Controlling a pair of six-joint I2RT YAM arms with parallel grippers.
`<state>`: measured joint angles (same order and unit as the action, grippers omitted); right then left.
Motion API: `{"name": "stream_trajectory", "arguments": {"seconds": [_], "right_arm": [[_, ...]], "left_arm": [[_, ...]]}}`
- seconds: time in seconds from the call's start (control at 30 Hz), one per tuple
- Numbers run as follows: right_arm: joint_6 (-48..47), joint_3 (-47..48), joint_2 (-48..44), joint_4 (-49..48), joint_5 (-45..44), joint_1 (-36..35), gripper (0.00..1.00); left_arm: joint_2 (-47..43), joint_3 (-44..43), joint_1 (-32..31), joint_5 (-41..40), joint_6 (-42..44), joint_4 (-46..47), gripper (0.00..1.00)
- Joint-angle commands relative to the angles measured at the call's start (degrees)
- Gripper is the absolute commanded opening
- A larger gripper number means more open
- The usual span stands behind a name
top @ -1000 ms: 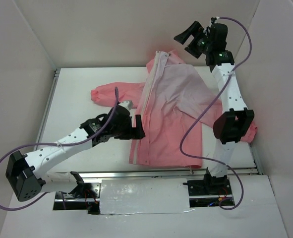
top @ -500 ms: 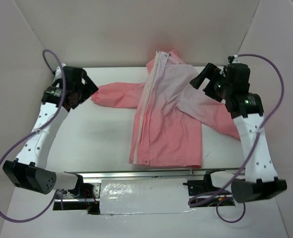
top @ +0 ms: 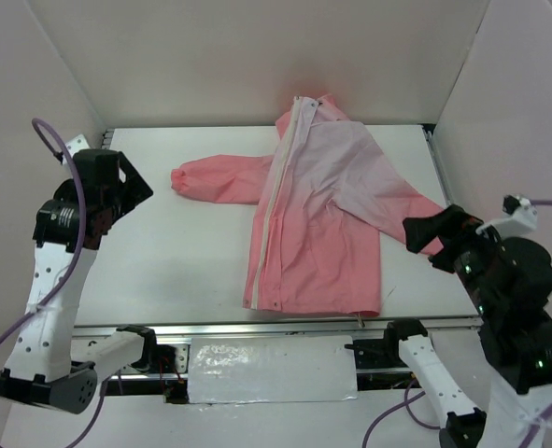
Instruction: Zip up the jacket
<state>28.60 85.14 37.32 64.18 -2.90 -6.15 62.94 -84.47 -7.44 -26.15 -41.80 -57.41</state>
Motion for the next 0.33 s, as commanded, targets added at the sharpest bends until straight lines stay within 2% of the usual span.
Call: {"name": "stream_trajectory", "arguments": {"seconds": [0.0,0.17,0.3], "right_arm": [[-1.18,2.13,-3.82,4.28,-3.43,-0.53,1.0],[-1.62,3.36,-7.17,5.6,-6.15,-0.44,1.0],[-0.39,2.57,-6.48,6.57,-6.6,-0.44,1.0]], "left_arm": [[-3.25,0.62,0.06,-2.32,0.93,-4.36,0.99],[-6.24,2.81,-1.69,-8.19,-0.47,-6.22,0.99],[-6.95,2.91,-2.93,-9.01,-0.47,-6.14,0.99]]}}
